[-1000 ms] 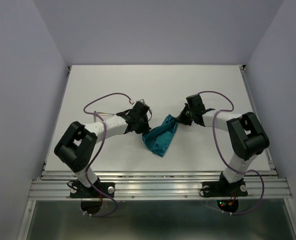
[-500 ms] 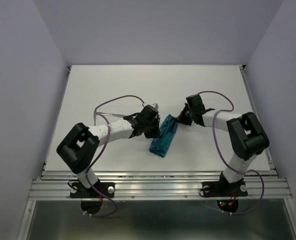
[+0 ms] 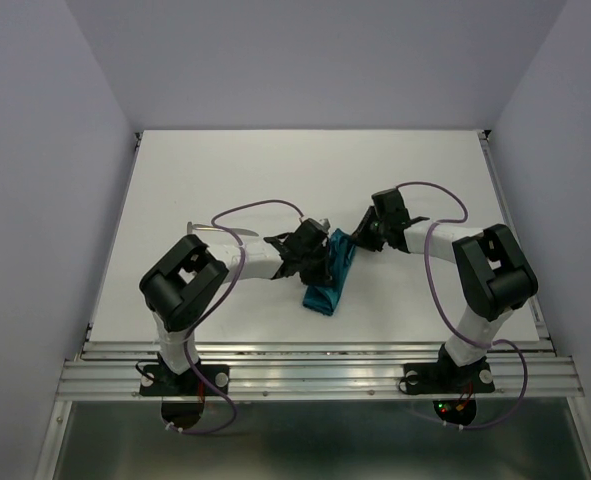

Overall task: Fold the napkin into a case and place the utensils inside
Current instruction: Fold the 2/3-rectangle-folded napkin at the center of the board.

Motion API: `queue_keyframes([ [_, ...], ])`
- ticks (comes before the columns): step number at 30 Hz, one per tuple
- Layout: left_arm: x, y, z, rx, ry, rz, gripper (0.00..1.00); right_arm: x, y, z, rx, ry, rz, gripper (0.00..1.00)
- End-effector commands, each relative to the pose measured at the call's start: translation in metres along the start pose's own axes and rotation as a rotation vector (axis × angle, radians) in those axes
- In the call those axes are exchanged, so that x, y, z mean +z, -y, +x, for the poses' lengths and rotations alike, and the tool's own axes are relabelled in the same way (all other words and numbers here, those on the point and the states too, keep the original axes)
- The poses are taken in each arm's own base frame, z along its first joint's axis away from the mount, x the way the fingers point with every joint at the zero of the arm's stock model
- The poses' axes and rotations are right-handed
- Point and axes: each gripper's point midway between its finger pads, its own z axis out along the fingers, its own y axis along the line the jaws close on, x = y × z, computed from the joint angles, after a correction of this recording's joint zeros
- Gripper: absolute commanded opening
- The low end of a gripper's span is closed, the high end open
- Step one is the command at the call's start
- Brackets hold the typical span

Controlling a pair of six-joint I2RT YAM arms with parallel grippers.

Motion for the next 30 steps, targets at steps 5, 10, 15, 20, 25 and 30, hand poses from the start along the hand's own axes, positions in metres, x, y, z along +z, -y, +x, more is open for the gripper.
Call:
queue_keyframes([
  [5, -0.006, 0.019, -0.016, 0.036, 0.052, 0.049, 0.0, -0.026, 0.013, 0.0, -0.059, 0.016, 0.054, 0.81],
  [10, -0.01, 0.018, -0.014, 0.042, 0.057, 0.054, 0.0, -0.044, 0.018, 0.006, -0.082, 0.019, 0.039, 0.83],
  [15, -0.02, 0.021, -0.014, 0.053, 0.076, 0.078, 0.0, -0.059, 0.004, 0.051, -0.152, -0.112, -0.145, 0.8],
  [20, -0.025, 0.022, -0.012, 0.075, 0.079, 0.094, 0.0, -0.062, 0.002, 0.094, -0.224, -0.202, -0.206, 0.76],
  [25, -0.026, 0.021, -0.009, 0.088, 0.076, 0.103, 0.0, -0.062, -0.009, 0.104, -0.232, -0.22, -0.274, 0.71],
  [30, -0.03, 0.023, -0.008, 0.093, 0.084, 0.12, 0.0, -0.053, -0.006, 0.104, -0.217, -0.211, -0.232, 0.53],
])
